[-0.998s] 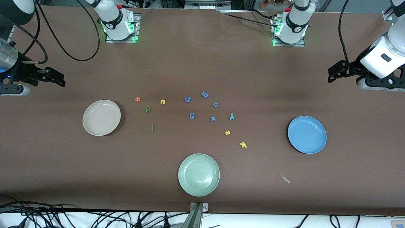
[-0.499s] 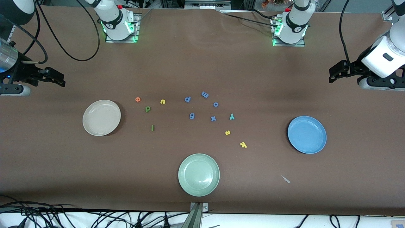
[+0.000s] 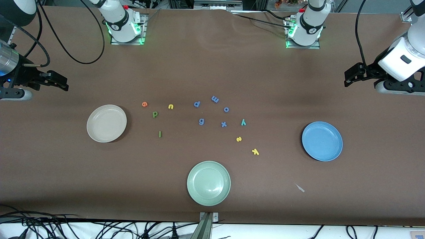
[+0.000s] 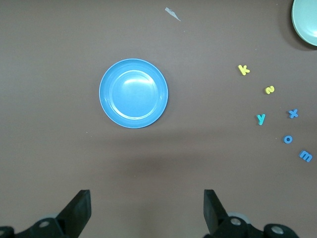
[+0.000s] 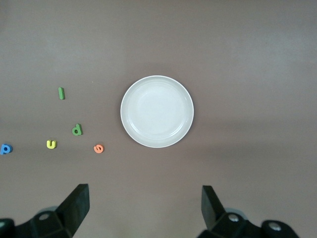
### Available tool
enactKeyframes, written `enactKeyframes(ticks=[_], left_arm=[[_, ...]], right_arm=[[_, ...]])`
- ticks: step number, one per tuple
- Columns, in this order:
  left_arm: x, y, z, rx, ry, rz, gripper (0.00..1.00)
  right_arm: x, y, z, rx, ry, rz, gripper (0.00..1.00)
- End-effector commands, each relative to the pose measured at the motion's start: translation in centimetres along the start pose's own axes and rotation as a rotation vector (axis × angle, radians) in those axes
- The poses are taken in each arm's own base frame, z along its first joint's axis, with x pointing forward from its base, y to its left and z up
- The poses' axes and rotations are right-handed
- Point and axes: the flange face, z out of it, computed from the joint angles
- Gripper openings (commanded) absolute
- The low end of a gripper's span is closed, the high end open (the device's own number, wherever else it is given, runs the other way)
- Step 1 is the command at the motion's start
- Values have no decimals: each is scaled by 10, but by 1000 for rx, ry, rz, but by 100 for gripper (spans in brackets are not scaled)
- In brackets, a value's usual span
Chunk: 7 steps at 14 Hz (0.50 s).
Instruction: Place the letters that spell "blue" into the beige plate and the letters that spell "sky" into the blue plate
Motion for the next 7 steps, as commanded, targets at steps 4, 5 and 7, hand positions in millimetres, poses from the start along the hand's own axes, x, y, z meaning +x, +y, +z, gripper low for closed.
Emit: enactKeyframes(ticks=[4,5,7], left_arm=[[2,3,-7,19,13,17,100],[2,3,-6,19,8,17,100],[2,-3,-6,19,7,6,100]], right_arm=[[-2,2,-4,15,3,-10,100],[-2,2,-4,15,3,-10,100],[-2,2,-4,15,3,-10,100]])
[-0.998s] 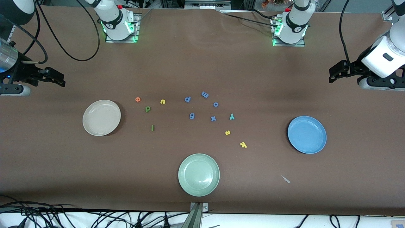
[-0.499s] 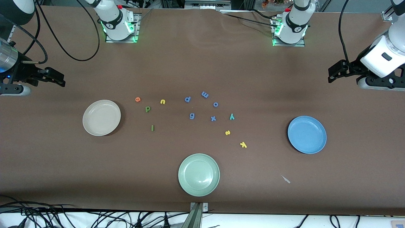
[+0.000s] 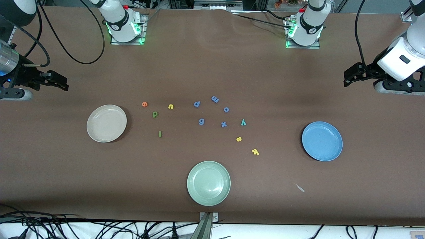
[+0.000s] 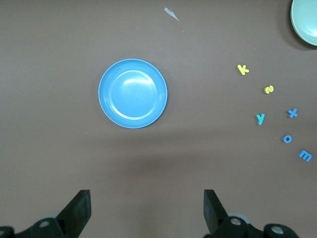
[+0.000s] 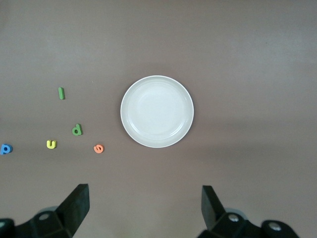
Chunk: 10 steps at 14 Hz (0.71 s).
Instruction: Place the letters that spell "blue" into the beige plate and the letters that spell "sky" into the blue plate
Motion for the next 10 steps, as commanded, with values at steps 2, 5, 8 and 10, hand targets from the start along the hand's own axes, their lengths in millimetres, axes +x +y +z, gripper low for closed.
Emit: enactKeyframes(ticks=[2,5,8,10], left_arm=[[3,-2,-5,22,8,9,100],[2,6,-6,24,11,23,100],[2,6,-7,42,16,26,100],[2,10,-8,42,17,33,100]], right_arm=[[-2,2,-4,15,3,-10,100],[-2,2,-4,15,3,-10,100],[-2,2,-4,15,3,-10,100],[-2,2,-4,15,3,-10,100]])
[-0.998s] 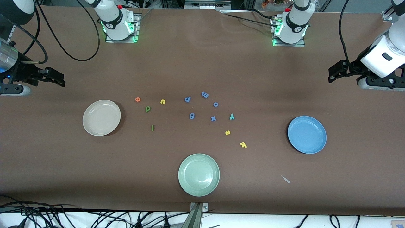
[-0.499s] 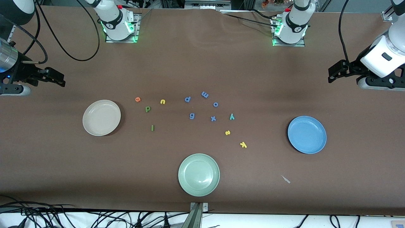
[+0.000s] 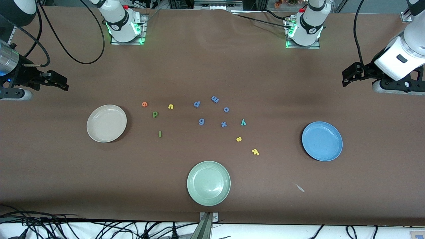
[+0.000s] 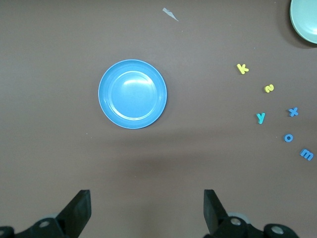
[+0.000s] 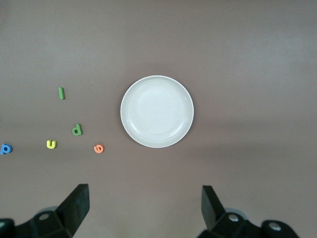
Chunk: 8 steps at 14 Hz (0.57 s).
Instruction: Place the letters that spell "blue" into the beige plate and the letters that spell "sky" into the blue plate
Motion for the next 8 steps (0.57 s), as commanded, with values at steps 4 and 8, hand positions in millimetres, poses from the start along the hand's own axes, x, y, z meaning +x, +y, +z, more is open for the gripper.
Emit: enactKeyframes(ticks=[4,8], left_arm=[[1,15,-8,32,16,36,100],[1,15,-8,32,16,36,100]], right_arm=[[-2,2,-4,15,3,-10,100],[-2,2,-4,15,3,-10,100]])
